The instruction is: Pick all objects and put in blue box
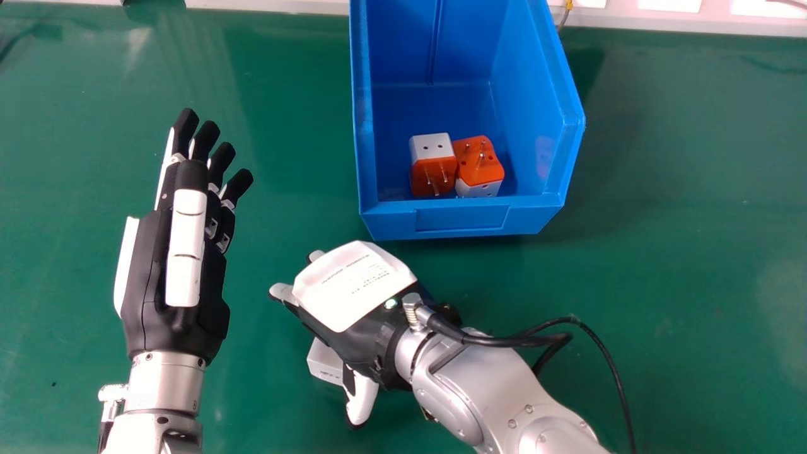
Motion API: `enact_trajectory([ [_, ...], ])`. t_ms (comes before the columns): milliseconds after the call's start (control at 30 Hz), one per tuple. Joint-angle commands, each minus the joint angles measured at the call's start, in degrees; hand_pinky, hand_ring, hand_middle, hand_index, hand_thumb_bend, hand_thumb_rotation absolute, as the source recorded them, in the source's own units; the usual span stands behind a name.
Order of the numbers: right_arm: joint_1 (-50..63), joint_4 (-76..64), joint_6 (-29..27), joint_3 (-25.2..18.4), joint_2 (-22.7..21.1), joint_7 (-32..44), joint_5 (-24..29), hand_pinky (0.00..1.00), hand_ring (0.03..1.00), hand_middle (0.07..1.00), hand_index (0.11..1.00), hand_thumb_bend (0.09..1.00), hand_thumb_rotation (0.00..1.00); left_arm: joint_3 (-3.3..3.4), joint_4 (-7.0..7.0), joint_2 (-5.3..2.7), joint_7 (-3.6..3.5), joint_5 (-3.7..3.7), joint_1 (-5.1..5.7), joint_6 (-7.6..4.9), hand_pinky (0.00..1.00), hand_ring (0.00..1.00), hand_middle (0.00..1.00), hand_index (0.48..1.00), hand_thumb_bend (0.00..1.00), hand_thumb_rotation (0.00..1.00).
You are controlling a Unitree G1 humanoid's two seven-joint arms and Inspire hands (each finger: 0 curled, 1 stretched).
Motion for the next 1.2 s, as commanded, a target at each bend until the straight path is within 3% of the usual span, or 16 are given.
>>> enact_trajectory([
  [0, 0.9, -1.2, 1.4, -1.0, -0.8, 1.5, -0.2, 0.77, 0.979, 0.986, 0.912, 0.698, 0.17, -0.02, -1.12, 0.38, -0.5, -0.65, -0.36, -0.19, 0.93, 0.97, 0.98, 0.977, 0.69, 0.81],
  [67, 0.8, -2.7, 1.8, -1.3, -1.2, 1.9, -0.8, 0.76, 0.977, 0.986, 0.914, 0.698, 0.16, -0.06, -1.09, 0.42, -0.53, -0.73, -0.41, -0.11, 0.93, 0.97, 0.99, 0.978, 0.69, 0.81],
  [200, 1.2, -7.1, 2.5, -1.7, -2.3, 3.3, -2.8, 0.76, 0.976, 0.984, 0.917, 0.698, 0.16, 0.03, -0.76, 0.48, -0.19, -0.13, -0.52, -0.77, 0.94, 0.98, 0.99, 0.979, 0.69, 0.81],
  [333, 1.6, -10.8, 3.6, -2.8, -1.8, 5.2, -3.5, 0.76, 0.973, 0.982, 0.92, 0.696, 0.16, 0.05, -0.69, 0.6, -0.46, -0.39, -0.59, -0.79, 0.94, 0.98, 0.99, 0.981, 0.69, 0.81],
  [567, 1.2, -16.4, 4.7, -3.8, -1.3, 11.7, -6.3, 0.74, 0.965, 0.983, 0.925, 0.702, 0.12, -0.06, -0.3, 1.11, -0.3, 0.61, -0.51, -1.54, 0.94, 0.98, 0.99, 0.981, 0.69, 0.81],
  [633, 1.1, -17.6, 4.8, -4.1, -0.7, 13.8, -6.6, 0.73, 0.964, 0.984, 0.93, 0.707, 0.12, -0.06, -0.38, 1.04, -0.43, 0.2, -0.55, -1.24, 0.94, 0.97, 0.99, 0.981, 0.7, 0.81],
  [733, 1.6, -18.6, 4.5, -3.8, -0.1, 14.0, -7.6, 0.73, 0.965, 0.985, 0.933, 0.712, 0.12, -0.11, -0.25, 1.21, -0.13, 0.93, -0.54, -1.58, 0.94, 0.97, 0.99, 0.981, 0.7, 0.81],
  [867, 1.9, -19.6, 4.2, -3.9, 0.6, 15.4, -8.4, 0.72, 0.962, 0.981, 0.932, 0.717, 0.11, -0.04, -0.37, 1.03, -0.49, 0.0, -0.57, -1.22, 0.93, 0.97, 0.99, 0.982, 0.7, 0.82],
  [1167, 2.2, -20.6, 3.5, -4.2, 2.1, 17.1, -9.4, 0.71, 0.952, 0.969, 0.927, 0.73, 0.1, -0.04, -0.59, 0.99, -0.28, 0.06, -0.48, -1.2, 0.94, 0.97, 0.99, 0.981, 0.69, 0.82],
])
